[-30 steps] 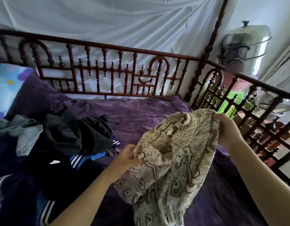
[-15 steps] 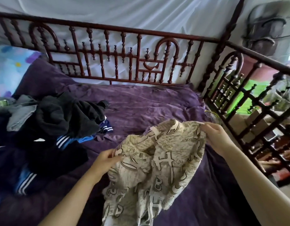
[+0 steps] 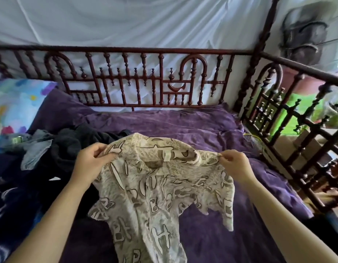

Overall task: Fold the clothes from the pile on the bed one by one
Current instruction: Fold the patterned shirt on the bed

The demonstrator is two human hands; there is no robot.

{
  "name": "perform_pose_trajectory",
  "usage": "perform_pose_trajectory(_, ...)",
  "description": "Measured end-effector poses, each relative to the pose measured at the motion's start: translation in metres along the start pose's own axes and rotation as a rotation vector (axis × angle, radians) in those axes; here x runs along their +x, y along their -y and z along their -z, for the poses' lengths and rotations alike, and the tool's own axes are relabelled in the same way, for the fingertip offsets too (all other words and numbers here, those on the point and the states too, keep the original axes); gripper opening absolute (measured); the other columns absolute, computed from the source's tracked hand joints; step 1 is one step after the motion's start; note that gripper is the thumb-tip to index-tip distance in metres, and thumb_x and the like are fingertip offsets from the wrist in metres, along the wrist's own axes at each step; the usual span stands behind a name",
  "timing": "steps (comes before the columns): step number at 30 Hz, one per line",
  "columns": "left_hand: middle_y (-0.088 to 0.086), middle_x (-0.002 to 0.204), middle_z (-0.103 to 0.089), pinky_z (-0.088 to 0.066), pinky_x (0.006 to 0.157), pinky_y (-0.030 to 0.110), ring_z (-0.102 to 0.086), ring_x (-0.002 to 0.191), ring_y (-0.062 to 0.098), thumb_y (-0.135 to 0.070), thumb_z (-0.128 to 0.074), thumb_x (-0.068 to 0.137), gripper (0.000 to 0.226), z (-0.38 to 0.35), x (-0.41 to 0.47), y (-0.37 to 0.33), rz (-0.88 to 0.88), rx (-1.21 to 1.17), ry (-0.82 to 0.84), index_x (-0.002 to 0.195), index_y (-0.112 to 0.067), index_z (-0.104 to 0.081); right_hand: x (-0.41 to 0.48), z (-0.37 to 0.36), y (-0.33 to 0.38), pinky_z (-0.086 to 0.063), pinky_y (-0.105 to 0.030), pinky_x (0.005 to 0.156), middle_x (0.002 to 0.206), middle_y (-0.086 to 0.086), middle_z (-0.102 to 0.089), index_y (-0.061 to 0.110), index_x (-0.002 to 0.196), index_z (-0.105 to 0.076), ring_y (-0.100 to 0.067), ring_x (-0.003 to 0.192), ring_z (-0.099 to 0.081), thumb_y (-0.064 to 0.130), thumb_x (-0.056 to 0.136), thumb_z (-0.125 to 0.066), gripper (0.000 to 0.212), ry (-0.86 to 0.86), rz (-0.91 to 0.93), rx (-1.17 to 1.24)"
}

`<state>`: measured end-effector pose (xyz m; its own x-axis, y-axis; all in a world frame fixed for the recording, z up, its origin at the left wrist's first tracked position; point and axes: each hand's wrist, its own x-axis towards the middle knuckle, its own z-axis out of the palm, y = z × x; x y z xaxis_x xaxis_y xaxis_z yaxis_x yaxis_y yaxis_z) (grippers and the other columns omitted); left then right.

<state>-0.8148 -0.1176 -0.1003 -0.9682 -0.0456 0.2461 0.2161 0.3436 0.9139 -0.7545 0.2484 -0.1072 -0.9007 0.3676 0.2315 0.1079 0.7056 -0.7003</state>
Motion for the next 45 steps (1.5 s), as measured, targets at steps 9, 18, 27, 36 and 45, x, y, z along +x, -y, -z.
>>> perform_pose_trajectory(9, -0.028, 0.064, -0.065, -0.040, 0.053, 0.001, -0.055, 0.056, -0.015, -0.008, -0.075, 0.074, 0.034, 0.070, 0.045, -0.098, -0.337, -0.087, -0.325, 0.068, -0.038, -0.062, 0.032, 0.045, 0.129, -0.031, -0.011, 0.045, 0.057, 0.005, -0.048, 0.009, 0.069, -0.056, -0.002, 0.048, -0.042, 0.009, 0.088, -0.055, 0.019, -0.398, 0.202, 0.373)
perform_pose_trajectory(18, -0.029, 0.066, -0.063, -0.041, 0.059, 0.005, -0.054, 0.060, -0.013, -0.011, -0.073, 0.076, 0.030, 0.100, 0.040, -0.132, -0.480, -0.061, -0.387, 0.073, -0.037, -0.060, 0.025, 0.064, 0.169, -0.031, -0.012, 0.047, 0.055, 0.005, -0.045, 0.007, 0.075, -0.059, -0.004, 0.049, -0.043, 0.009, 0.088, -0.055, 0.013, -0.529, 0.329, 0.322)
perform_pose_trajectory(27, -0.028, 0.076, -0.067, -0.051, 0.062, 0.014, -0.061, 0.067, -0.008, -0.038, -0.076, 0.069, 0.018, 0.115, 0.020, -0.150, -0.526, -0.165, -0.456, 0.079, -0.048, -0.065, 0.005, 0.082, 0.177, -0.021, -0.021, 0.056, 0.064, -0.010, -0.054, -0.004, 0.083, -0.063, -0.007, 0.060, -0.039, 0.025, 0.083, -0.044, 0.035, -0.869, 0.520, 0.137)
perform_pose_trajectory(36, -0.025, 0.071, -0.066, -0.044, 0.058, 0.009, -0.057, 0.061, -0.010, -0.028, -0.077, 0.069, 0.022, 0.094, 0.053, -0.110, -0.422, 0.021, -0.204, 0.073, -0.045, -0.063, 0.041, 0.048, 0.144, -0.029, -0.029, 0.050, 0.072, -0.025, -0.063, -0.007, 0.082, -0.064, -0.037, 0.054, -0.058, 0.010, 0.084, -0.053, 0.020, -0.818, 0.580, -0.196)
perform_pose_trajectory(45, 0.015, 0.088, -0.068, -0.044, 0.067, 0.036, -0.061, 0.088, 0.032, -0.021, -0.070, 0.082, 0.019, -0.019, 0.153, 0.029, 0.016, 0.610, 0.064, 0.094, -0.006, -0.070, 0.128, -0.073, 0.044, -0.042, -0.038, 0.076, 0.112, -0.018, -0.053, 0.013, 0.110, -0.065, -0.038, 0.107, -0.051, 0.028, 0.095, -0.047, 0.028, -0.053, 0.022, -0.500)
